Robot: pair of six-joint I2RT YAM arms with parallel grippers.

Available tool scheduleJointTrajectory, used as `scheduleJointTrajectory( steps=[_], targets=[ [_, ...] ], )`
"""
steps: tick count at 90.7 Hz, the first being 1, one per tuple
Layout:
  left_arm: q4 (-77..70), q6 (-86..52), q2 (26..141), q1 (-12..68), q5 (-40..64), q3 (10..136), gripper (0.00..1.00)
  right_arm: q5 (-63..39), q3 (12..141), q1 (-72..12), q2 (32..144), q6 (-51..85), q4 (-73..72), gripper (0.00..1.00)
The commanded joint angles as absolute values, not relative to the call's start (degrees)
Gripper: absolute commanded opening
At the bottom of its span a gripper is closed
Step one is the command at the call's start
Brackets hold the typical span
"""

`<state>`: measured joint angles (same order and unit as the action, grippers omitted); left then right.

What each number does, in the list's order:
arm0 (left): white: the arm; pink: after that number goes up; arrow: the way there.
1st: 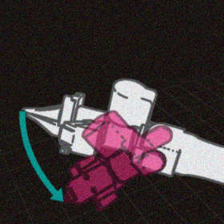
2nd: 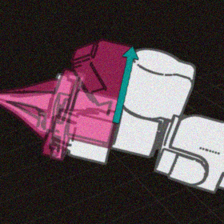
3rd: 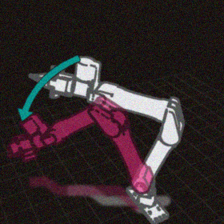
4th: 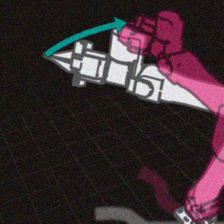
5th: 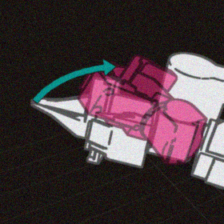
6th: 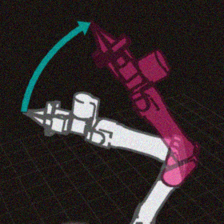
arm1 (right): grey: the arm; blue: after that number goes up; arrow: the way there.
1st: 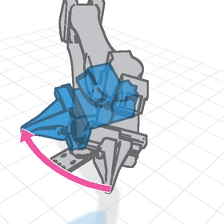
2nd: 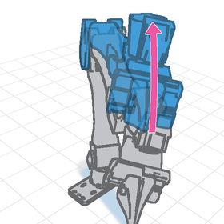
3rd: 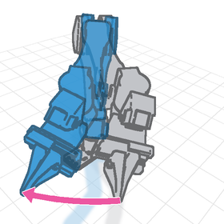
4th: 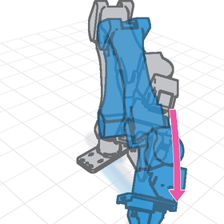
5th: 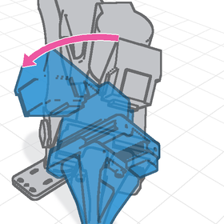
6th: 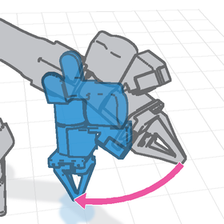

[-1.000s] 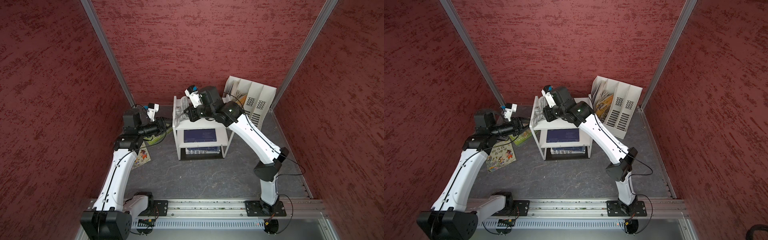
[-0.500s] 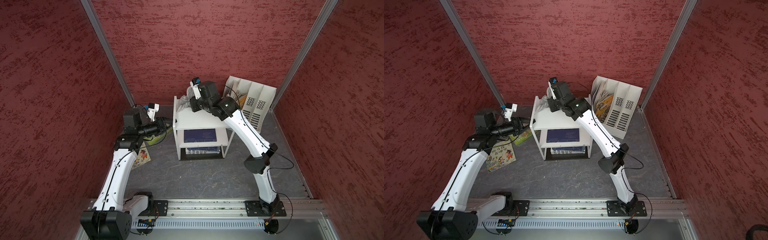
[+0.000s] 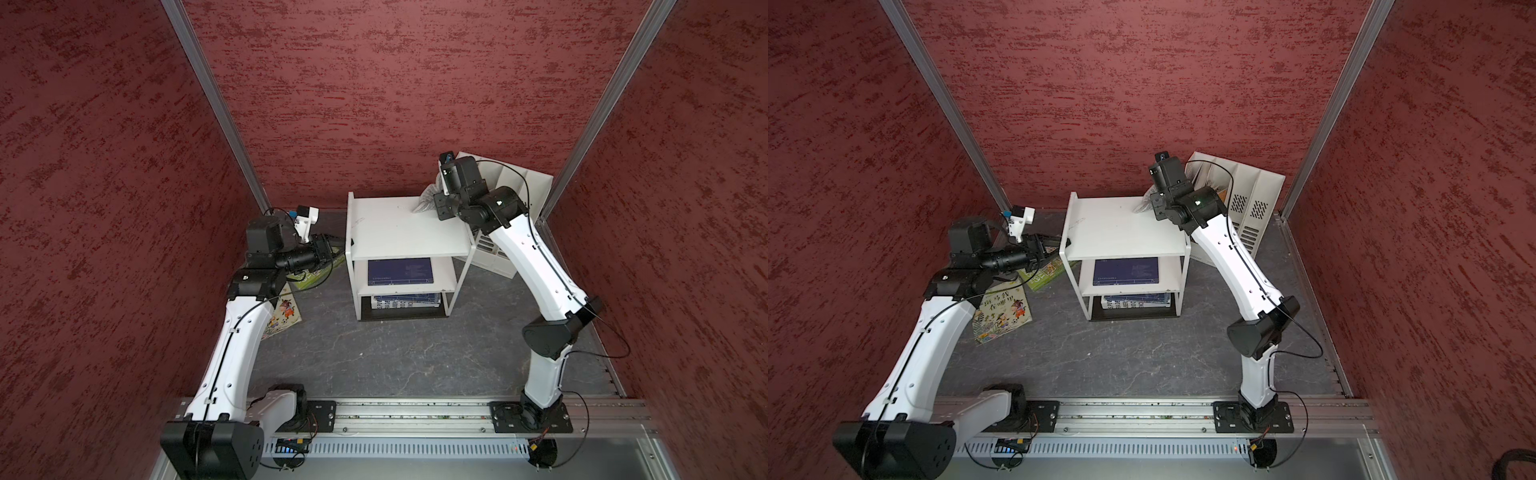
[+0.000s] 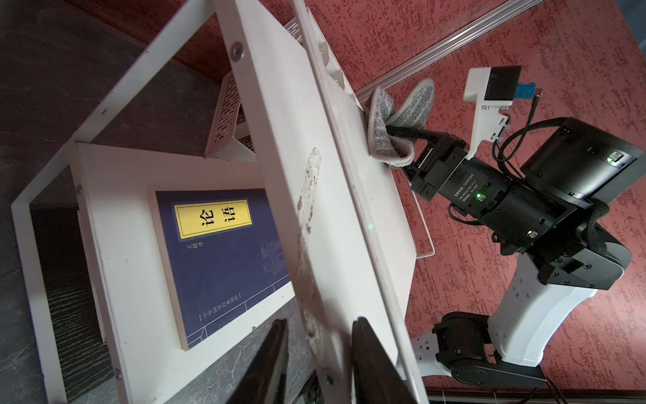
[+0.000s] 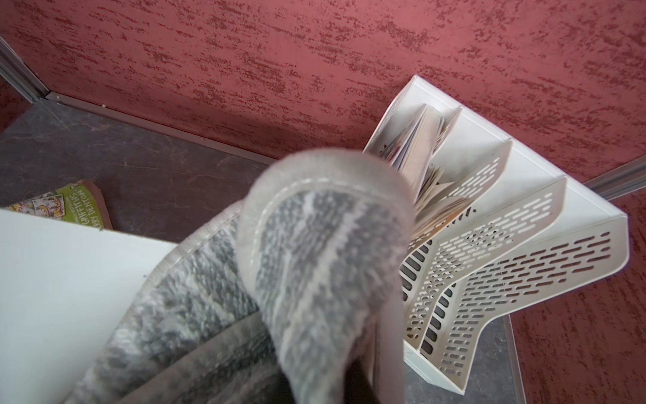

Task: Wipe the bookshelf clean with a cloth
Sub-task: Hold the shelf at the center of the board.

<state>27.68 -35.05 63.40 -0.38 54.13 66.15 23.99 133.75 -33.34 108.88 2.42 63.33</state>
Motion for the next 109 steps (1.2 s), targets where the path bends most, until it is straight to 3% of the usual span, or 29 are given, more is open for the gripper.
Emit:
scheduleJointTrajectory(
  steps=[1, 38, 60, 86, 109],
  targets=[
    [28.3, -33.5, 63.7, -0.8, 54.6, 67.8, 0.33, 21.7, 131.9, -35.9, 108.3, 1.2, 70.4, 0.0],
    [28.9, -32.7, 64.0, -1.0, 54.8, 68.1, 0.33, 7.5, 139.8, -49.9, 114.7, 6.1, 68.4, 0.0],
    [28.5, -32.7, 64.5, -1.1, 54.8, 68.1, 0.33, 18.7, 138.2, -48.4, 111.7, 5.0, 76.4, 0.0],
    [29.4, -32.0, 64.9, -1.2, 55.0, 68.7, 0.33, 29.6, 125.2, -42.3, 100.3, 4.5, 81.1, 0.0],
    [29.4, -31.9, 65.4, -1.4, 55.6, 69.1, 0.33, 29.2, 125.5, -41.6, 97.5, 2.6, 86.1, 0.0]
  ],
)
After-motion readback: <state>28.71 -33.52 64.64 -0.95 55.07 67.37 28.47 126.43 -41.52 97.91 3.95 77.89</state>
